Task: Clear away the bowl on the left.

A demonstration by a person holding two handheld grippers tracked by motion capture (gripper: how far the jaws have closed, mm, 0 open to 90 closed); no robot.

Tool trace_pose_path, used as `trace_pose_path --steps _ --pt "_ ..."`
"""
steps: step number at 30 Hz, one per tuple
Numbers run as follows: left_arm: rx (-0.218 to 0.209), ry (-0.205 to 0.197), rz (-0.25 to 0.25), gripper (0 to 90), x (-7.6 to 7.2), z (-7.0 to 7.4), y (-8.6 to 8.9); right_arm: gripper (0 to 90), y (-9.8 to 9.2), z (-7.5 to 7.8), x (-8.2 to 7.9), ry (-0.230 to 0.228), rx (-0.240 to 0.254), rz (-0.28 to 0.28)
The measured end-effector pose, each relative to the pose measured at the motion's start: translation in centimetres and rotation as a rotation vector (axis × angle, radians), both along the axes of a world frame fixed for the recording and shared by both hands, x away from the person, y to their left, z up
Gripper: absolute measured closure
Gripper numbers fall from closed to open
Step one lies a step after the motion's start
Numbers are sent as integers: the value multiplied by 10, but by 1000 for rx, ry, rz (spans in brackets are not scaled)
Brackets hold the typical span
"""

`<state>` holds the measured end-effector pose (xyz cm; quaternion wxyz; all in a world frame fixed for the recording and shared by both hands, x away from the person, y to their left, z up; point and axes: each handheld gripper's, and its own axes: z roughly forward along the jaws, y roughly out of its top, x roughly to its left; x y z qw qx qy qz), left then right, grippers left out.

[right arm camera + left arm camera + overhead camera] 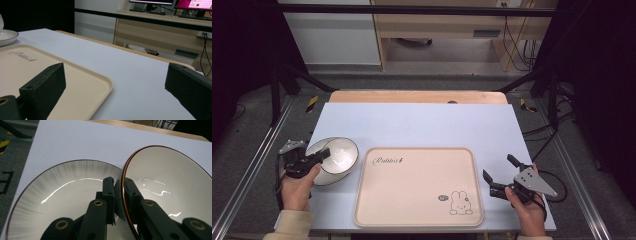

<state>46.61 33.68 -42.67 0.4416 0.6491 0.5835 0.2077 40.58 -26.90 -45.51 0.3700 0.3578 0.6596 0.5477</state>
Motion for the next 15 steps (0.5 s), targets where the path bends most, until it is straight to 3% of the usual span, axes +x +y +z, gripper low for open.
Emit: trace_pose_path --steps 15 --pt "3 -29 -70 816 -5 7 -28 35 0 0 0 2 -1 0"
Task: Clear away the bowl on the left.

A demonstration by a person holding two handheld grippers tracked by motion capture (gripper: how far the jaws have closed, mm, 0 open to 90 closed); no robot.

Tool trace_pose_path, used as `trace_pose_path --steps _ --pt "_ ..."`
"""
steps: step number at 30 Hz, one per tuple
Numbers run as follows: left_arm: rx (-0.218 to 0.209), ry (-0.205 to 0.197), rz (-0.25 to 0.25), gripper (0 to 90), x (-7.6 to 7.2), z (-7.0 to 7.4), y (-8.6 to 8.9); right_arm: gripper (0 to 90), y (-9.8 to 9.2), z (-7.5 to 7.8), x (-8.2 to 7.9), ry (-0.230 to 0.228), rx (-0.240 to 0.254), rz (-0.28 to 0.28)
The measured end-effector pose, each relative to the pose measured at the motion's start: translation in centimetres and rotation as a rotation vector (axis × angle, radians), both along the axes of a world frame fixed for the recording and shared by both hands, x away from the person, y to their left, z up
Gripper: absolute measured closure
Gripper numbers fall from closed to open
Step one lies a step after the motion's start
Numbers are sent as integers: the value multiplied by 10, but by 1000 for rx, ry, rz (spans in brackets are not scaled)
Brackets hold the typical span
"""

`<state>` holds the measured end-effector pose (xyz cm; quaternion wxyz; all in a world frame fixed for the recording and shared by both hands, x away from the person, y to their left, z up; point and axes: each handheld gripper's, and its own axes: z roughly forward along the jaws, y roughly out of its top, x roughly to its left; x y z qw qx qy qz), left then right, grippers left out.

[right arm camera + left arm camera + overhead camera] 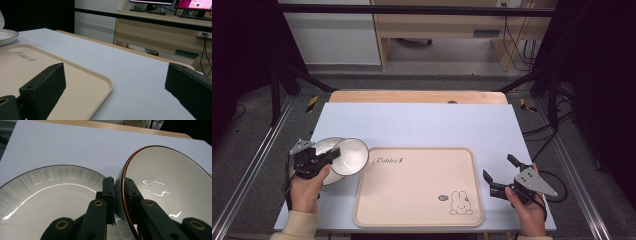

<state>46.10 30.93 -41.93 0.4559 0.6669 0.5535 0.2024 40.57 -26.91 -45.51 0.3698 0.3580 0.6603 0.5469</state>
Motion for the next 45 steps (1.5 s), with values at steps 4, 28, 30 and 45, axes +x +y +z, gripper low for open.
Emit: trace_pose_path --steps 4,28,30,45 --pt "-3 -5 -12 816 -1 1 -5 35 0 0 0 0 2 -1" --pt "35 3 -142 816 -3 -7 -56 36 -1 0 0 1 8 -5" --pt "35 2 -154 816 -3 -7 -61 36 -1 0 0 2 8 -6" --pt "31 15 -232 816 -3 -4 -92 37 -1 0 2 5 5 -2"
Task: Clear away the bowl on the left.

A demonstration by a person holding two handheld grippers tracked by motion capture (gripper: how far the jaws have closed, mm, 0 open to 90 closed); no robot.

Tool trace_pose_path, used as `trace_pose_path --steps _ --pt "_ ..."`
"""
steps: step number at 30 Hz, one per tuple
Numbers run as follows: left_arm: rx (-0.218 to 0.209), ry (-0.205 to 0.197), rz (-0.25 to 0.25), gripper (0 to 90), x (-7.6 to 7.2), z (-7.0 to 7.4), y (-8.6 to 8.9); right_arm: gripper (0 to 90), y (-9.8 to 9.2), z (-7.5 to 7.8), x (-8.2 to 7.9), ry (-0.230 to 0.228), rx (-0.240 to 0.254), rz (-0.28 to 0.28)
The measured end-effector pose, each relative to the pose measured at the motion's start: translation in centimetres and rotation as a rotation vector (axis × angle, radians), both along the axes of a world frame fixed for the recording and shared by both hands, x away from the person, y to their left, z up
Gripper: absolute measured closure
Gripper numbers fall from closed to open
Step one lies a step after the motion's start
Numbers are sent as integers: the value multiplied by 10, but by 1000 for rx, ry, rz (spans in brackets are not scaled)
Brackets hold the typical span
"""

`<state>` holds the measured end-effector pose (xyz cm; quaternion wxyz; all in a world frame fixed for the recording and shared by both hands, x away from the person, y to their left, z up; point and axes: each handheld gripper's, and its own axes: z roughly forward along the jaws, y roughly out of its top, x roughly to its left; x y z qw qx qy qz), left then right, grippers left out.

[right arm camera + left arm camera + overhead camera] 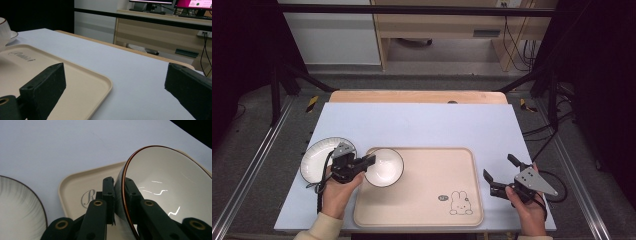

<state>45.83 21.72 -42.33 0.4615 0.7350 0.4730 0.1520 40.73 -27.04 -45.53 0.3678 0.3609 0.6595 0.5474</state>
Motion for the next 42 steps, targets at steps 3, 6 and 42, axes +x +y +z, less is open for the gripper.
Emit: trace_pose_path --steps 3,6,42 --pt "13 5 -25 816 2 1 -9 37 0 0 0 0 0 2" --pt "24 5 -46 816 4 1 -19 37 1 0 0 -1 -2 6" --pt "72 73 -147 815 9 -19 -68 38 0 0 0 1 -8 7"
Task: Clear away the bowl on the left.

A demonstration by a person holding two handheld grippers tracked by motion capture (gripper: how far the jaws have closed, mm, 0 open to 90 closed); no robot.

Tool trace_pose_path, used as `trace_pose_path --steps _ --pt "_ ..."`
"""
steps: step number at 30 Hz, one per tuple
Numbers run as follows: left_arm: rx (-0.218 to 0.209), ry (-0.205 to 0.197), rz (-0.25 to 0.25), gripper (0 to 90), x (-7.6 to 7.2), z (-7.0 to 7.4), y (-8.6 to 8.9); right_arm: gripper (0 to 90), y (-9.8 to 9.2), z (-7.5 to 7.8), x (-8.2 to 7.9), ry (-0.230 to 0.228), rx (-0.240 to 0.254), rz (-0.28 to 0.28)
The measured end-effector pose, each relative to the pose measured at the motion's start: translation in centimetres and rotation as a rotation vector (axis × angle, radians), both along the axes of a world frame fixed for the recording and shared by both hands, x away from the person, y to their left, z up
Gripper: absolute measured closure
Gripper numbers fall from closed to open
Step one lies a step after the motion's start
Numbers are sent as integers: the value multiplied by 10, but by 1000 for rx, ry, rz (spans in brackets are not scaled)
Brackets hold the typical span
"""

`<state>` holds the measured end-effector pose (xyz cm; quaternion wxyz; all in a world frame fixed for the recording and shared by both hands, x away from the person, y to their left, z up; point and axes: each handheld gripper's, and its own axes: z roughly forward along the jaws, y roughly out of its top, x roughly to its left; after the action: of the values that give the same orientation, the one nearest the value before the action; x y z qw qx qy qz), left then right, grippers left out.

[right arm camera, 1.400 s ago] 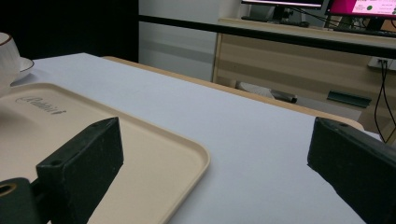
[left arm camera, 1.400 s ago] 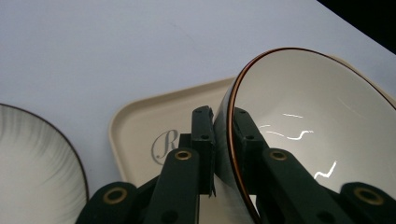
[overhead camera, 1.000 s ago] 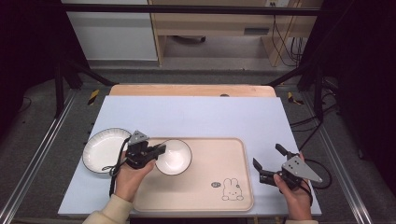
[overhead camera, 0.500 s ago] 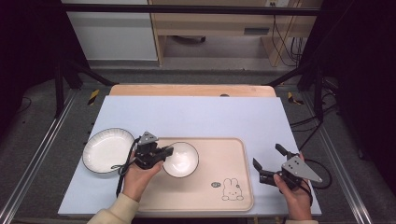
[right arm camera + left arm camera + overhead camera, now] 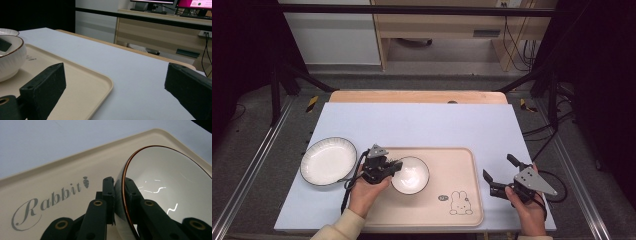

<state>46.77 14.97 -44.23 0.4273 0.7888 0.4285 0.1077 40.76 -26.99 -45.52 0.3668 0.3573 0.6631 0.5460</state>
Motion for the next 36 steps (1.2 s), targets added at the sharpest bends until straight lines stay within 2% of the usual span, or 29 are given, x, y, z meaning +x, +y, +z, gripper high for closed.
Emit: trace_pose_path --steps 15,36 --pt "-4 10 2 815 -1 -6 0 38 0 0 0 0 -2 2" --pt "-6 18 -17 814 -4 -5 -3 37 1 0 0 3 -1 4"
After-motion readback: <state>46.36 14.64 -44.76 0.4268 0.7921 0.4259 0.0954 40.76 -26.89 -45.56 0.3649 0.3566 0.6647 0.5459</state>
